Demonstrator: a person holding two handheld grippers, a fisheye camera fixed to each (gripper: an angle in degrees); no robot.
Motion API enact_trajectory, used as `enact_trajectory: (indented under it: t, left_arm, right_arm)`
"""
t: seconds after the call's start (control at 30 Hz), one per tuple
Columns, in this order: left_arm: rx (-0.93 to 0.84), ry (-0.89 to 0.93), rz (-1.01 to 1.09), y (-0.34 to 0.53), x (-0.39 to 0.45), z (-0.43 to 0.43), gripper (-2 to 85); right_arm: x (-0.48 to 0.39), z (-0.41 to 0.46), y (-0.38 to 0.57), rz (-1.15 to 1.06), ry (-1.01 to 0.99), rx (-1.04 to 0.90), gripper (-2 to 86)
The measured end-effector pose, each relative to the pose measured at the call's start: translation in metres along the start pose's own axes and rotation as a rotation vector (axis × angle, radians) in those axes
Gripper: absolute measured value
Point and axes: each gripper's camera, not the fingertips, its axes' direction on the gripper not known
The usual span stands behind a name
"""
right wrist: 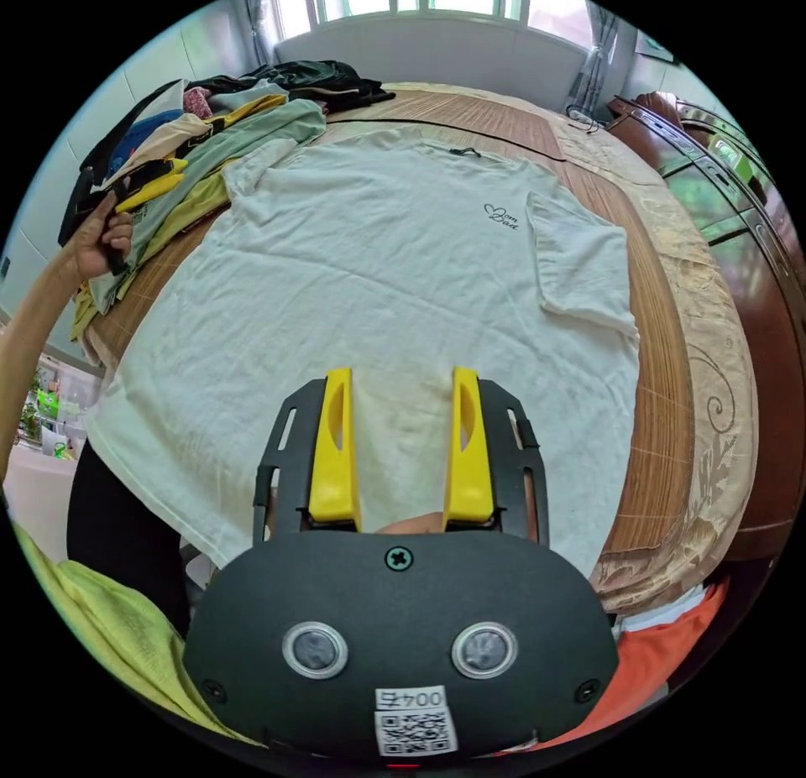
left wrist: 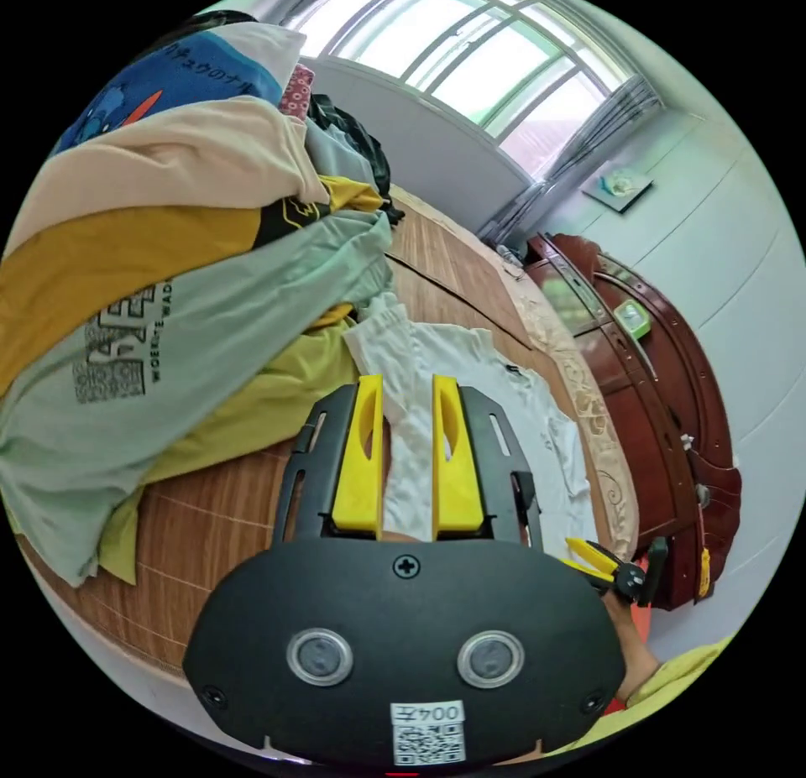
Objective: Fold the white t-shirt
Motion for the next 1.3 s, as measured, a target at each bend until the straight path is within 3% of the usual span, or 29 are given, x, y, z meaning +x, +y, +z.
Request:
enact_trajectory:
  t: [0.2, 0.27, 0.5, 0.73, 0.93, 1.03, 1.2, 1.3]
  left_arm:
    - [-0.132, -0.138, -0.005, -0.028, 0.012, 0.041, 10.0]
    - [-0.137, -0.130, -0.024, -0.029, 0.016, 0.048, 10.5]
    - [-0.129, -0.186, -0.055, -0.029, 0.031, 0.057, 8.3]
    - [-0.016, -0.056, -0.031, -0.020, 0.050, 0.024, 3.5]
    - [0.061, -0.020, 0.423, 0.012, 0.144, -0.009, 2.9]
    - [0.035, -0.126, 0.700, 0.042, 0.196, -0.006, 3.0]
    - [-0.074, -0.459, 1.195, 0.110, 0.263, 0.036, 3.2]
    - [-0.177, -0.509, 1.262, 0.125, 0.273, 0.053, 4.3]
  right_arm:
    - [-0.007, 0.013, 0.029, 0.066, -0.006, 0.104, 16.4]
    - [-0.010, 0.019, 0.048, 0.061, -0.004, 0.194, 16.4]
    - [-0.014, 0.033, 0.063, 0.061, -0.005, 0.214, 16.1]
    - [-0.003, 0.048, 0.075, 0.135, -0.020, 0.232, 12.4]
    - [0.001, 0.063, 0.080, 0.149, -0.019, 0.237, 11.2]
    - [0.001, 0.072, 0.080, 0.146, -0.010, 0.236, 11.2]
    - [0.006, 0.086, 0.080, 0.150, -0.011, 0.238, 11.1]
    - [0.007, 0.096, 0.079, 0.145, 0.002, 0.240, 11.1]
